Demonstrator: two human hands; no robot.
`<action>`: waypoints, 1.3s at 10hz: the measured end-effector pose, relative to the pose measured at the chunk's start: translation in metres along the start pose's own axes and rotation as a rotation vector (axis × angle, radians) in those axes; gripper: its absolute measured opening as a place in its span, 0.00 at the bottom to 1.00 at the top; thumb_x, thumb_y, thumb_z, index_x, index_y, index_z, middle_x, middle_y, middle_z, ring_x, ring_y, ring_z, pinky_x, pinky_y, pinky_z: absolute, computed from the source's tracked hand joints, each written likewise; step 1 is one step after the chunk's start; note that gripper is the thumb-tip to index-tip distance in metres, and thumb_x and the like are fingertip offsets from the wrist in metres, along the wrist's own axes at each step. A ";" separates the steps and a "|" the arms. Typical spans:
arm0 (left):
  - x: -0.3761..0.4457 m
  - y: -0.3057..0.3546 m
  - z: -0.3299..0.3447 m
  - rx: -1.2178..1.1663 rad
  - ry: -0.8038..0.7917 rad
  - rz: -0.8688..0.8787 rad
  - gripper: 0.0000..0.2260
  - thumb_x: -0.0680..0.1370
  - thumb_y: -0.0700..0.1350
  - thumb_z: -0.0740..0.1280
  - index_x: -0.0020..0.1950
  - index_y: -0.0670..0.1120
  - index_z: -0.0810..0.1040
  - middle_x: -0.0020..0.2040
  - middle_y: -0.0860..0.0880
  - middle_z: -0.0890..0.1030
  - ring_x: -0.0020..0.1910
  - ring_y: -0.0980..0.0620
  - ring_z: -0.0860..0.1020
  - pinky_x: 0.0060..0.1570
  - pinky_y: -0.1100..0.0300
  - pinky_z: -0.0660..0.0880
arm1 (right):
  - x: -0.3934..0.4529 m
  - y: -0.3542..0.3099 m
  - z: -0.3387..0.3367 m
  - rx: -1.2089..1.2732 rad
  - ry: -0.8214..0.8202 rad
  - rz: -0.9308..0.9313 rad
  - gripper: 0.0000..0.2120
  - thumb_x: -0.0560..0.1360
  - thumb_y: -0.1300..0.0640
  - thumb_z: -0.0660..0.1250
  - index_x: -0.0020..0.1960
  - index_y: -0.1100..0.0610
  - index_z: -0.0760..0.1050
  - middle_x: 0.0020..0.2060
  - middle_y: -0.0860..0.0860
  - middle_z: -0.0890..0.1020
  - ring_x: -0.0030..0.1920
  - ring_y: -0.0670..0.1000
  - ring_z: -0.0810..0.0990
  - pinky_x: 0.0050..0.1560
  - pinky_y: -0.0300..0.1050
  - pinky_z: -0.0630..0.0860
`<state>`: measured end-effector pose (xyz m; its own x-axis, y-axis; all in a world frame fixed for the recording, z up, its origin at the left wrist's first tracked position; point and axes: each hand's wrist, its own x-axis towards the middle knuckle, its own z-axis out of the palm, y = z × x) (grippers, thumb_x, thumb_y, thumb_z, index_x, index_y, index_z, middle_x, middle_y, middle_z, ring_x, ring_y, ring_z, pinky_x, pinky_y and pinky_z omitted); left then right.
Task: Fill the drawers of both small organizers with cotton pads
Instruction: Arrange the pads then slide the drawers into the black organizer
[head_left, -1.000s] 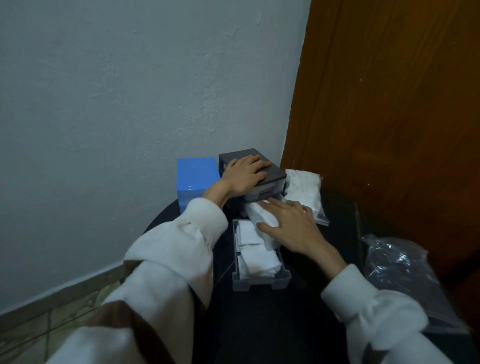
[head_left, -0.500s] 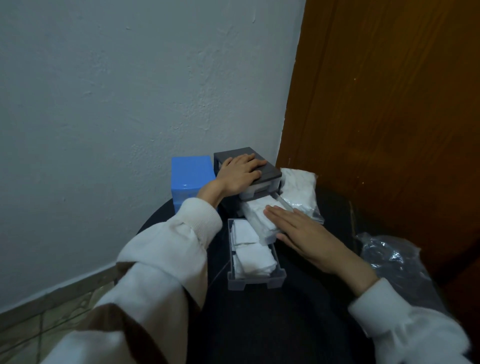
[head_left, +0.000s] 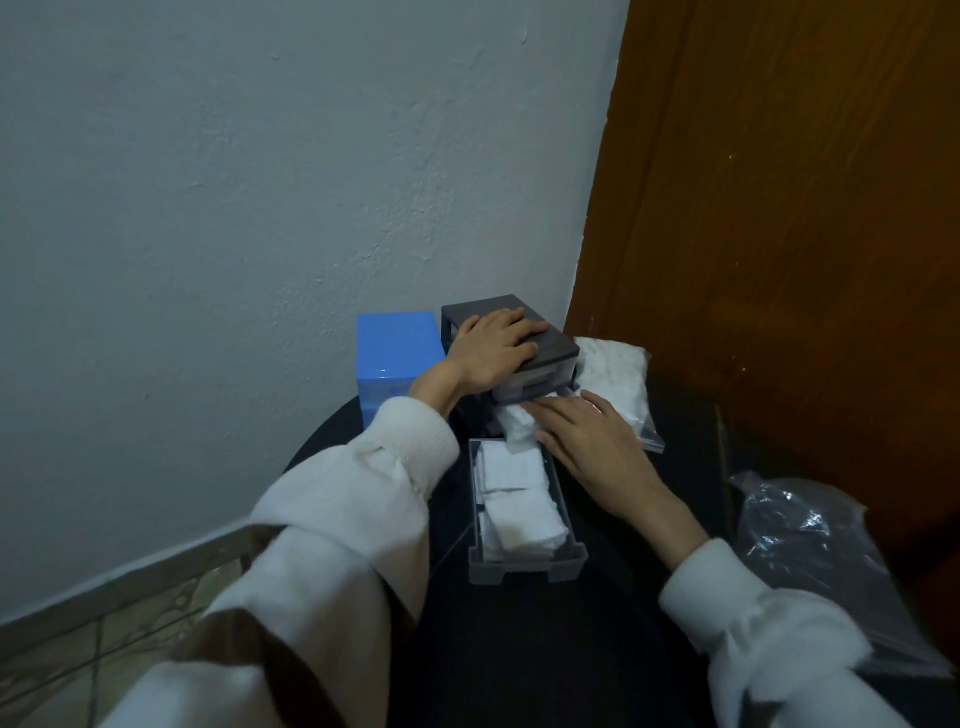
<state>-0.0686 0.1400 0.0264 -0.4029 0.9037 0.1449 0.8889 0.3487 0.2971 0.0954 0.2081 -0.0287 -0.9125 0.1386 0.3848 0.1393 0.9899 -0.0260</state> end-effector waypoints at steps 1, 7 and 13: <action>0.000 0.000 0.000 0.000 0.000 -0.005 0.20 0.83 0.49 0.52 0.75 0.53 0.60 0.76 0.47 0.57 0.75 0.49 0.56 0.72 0.50 0.49 | 0.000 -0.002 0.003 0.081 0.145 0.044 0.14 0.76 0.56 0.67 0.61 0.56 0.75 0.56 0.52 0.81 0.58 0.50 0.77 0.66 0.48 0.66; 0.002 -0.001 0.002 -0.008 0.010 -0.005 0.20 0.82 0.49 0.53 0.75 0.54 0.60 0.76 0.47 0.58 0.74 0.50 0.56 0.71 0.51 0.49 | 0.008 -0.008 0.006 0.259 0.228 0.341 0.05 0.72 0.59 0.70 0.44 0.54 0.74 0.37 0.47 0.77 0.37 0.44 0.74 0.36 0.33 0.68; 0.001 0.001 0.001 -0.001 0.006 -0.030 0.19 0.82 0.49 0.53 0.74 0.54 0.61 0.76 0.48 0.58 0.75 0.49 0.56 0.72 0.50 0.49 | -0.048 -0.022 -0.015 0.350 -0.245 0.493 0.32 0.71 0.34 0.63 0.72 0.43 0.59 0.71 0.47 0.60 0.67 0.51 0.64 0.61 0.53 0.67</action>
<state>-0.0676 0.1414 0.0264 -0.4303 0.8915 0.1414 0.8763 0.3750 0.3026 0.1416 0.1790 -0.0328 -0.8403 0.5413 0.0308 0.4687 0.7538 -0.4605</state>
